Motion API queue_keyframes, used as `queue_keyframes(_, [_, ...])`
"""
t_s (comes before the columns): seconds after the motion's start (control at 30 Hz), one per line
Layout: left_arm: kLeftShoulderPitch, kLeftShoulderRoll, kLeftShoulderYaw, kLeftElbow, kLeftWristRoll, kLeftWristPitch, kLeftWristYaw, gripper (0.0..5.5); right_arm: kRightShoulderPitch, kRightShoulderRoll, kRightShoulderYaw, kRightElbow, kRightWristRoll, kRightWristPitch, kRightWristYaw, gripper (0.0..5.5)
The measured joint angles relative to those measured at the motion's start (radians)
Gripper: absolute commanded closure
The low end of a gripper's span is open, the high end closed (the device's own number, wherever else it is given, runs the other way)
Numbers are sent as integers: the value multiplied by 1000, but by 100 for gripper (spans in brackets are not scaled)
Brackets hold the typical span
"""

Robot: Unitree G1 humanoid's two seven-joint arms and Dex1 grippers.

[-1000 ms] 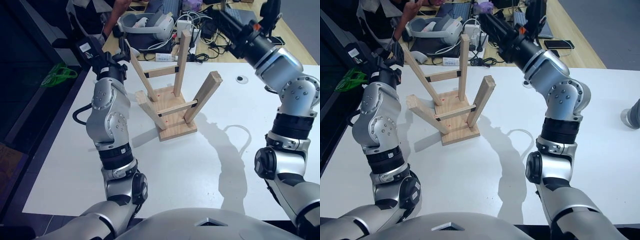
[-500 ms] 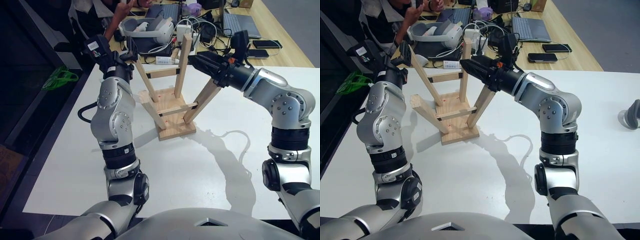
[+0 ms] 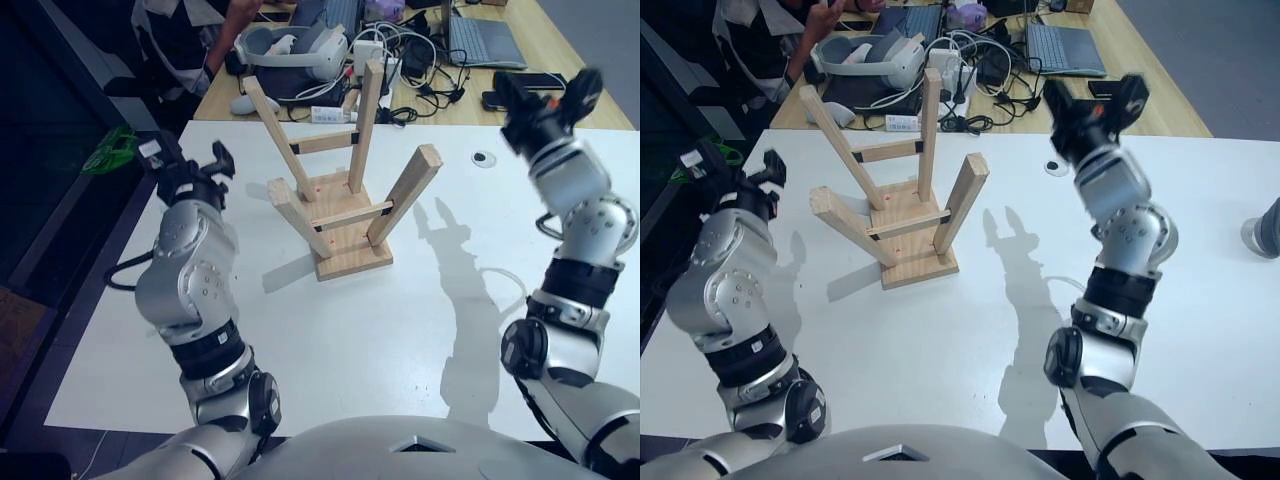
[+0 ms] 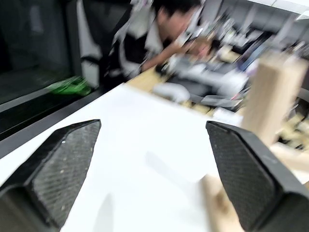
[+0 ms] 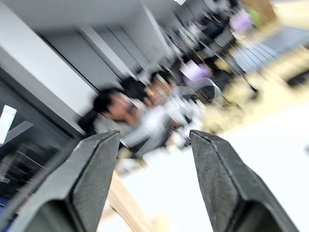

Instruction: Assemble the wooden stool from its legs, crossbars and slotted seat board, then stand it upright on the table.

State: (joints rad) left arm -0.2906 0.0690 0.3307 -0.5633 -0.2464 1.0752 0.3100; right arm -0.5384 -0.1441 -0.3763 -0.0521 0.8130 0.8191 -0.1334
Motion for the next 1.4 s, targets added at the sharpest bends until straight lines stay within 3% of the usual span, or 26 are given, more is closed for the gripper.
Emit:
queue_keyframes(0.17, [56, -34, -85, -148, -6, 304, -18, 145, 141, 74, 151, -113, -97, 67, -77, 282])
queue_keyframes(0.3, [21, -31, -101, -162, 13, 401, -37, 145, 140, 60, 212, -116, -153, 104, -71, 282])
queue_keyframes(0.4, [-59, -49, -120, -86, 47, 404, -38, 145, 125, 107, 274, -112, -89, 243, 2, 282])
queue_keyframes(0.53, [-143, -86, -115, 8, 102, 355, -32, 145, 75, 123, 252, -65, -93, 278, 13, 282])
queue_keyframes(0.9, [-146, -106, -78, 105, 120, 307, -107, 145, 47, 121, 229, -15, -134, 266, 50, 282])
queue_keyframes(1.2, [-49, 54, -8, 142, 128, 267, -206, 145, 40, 12, 200, 37, -314, 183, 30, 282])
queue_keyframes(1.4, [-90, -9, -63, 82, 116, 311, -213, 145, 54, 120, 220, -52, -282, 238, 34, 282])
